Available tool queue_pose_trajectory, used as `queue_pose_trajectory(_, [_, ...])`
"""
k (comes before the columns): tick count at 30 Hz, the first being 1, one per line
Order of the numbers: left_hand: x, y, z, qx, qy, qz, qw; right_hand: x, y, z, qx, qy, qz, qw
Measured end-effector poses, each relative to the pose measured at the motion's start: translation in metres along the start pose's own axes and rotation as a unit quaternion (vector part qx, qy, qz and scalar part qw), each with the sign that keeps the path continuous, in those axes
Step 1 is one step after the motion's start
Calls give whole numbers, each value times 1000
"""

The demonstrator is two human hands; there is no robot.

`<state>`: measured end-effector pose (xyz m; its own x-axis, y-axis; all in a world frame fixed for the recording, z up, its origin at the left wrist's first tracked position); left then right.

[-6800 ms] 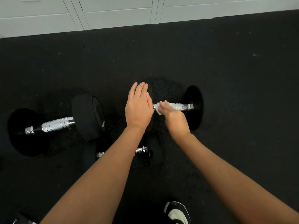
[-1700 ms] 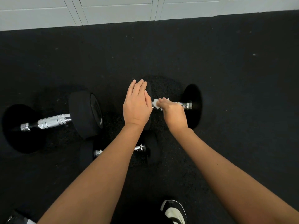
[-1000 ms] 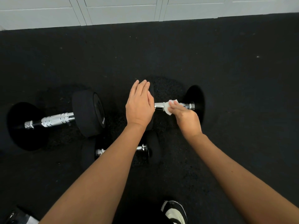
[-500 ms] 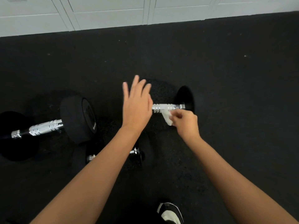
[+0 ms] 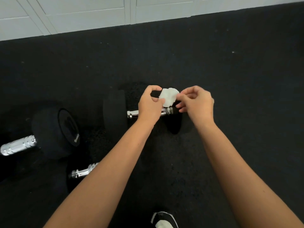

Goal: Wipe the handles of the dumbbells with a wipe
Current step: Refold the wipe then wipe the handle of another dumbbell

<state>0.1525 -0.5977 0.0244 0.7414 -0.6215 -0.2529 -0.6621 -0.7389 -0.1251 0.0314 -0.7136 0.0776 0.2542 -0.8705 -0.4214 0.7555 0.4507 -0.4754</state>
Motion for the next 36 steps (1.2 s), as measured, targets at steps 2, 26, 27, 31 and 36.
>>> queue_pose_trajectory(2, [9, 3, 6, 45, 12, 6, 999, 10, -22, 13, -74, -66, -93, 991])
queue_pose_trajectory(26, [-9, 59, 8, 546, 290, 155, 770, 27, 18, -19, -247, -171, -99, 949])
queue_pose_trajectory(27, [-6, 56, 10, 539, 286, 160, 776, 27, 18, -19, -247, -169, -99, 949])
queue_pose_trajectory(31, [19, 47, 21, 517, 188, 219, 806, 27, 18, -19, -252, -167, -101, 948])
queue_pose_trajectory(36, [-7, 50, 16, 507, 298, 259, 766, 26, 18, -20, -267, -167, -106, 943])
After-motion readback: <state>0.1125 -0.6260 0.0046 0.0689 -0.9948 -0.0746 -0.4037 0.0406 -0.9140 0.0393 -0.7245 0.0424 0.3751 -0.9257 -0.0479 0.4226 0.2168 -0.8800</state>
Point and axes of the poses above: each hand's wrist, its own x-axis towards the middle knuckle, its own y-axis out of the palm, z = x × y, the point moved 10 cm from there along x, towards the middle knuckle, and after that the axes turned 12 degrees about y, right-handed, at the moved point
